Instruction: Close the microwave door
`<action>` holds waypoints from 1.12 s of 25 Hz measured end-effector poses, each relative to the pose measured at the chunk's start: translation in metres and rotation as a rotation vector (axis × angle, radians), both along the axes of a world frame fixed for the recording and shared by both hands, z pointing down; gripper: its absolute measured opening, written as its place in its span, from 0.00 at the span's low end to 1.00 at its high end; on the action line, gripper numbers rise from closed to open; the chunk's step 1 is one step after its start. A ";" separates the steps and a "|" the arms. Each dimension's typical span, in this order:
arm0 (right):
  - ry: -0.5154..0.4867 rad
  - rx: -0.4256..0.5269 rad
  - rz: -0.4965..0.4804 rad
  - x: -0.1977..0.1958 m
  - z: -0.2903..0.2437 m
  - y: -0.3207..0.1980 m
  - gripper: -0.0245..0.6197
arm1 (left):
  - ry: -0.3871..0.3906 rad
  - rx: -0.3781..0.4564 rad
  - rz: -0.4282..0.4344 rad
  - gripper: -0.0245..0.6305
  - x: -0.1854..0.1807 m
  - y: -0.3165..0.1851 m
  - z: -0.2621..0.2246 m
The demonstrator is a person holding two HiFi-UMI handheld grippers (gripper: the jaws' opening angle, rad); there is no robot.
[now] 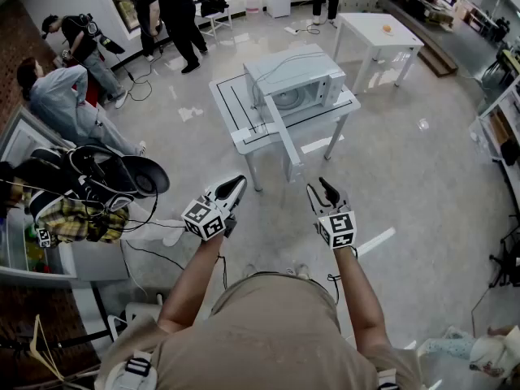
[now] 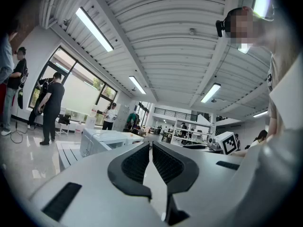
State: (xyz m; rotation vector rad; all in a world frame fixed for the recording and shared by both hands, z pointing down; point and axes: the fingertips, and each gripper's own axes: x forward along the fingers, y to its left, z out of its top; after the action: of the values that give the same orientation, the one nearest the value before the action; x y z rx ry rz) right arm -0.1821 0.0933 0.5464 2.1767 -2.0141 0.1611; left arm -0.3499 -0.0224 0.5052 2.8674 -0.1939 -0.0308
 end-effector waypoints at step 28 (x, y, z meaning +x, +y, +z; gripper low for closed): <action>-0.071 -0.035 -0.084 0.018 0.054 -0.031 0.29 | -0.050 0.068 -0.101 0.05 0.053 0.022 0.010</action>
State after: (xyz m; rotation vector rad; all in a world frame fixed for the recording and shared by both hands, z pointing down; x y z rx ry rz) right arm -0.1644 0.0619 0.6004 2.0896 -2.1196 0.2640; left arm -0.2967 -0.0005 0.5148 2.9251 -0.3534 0.0149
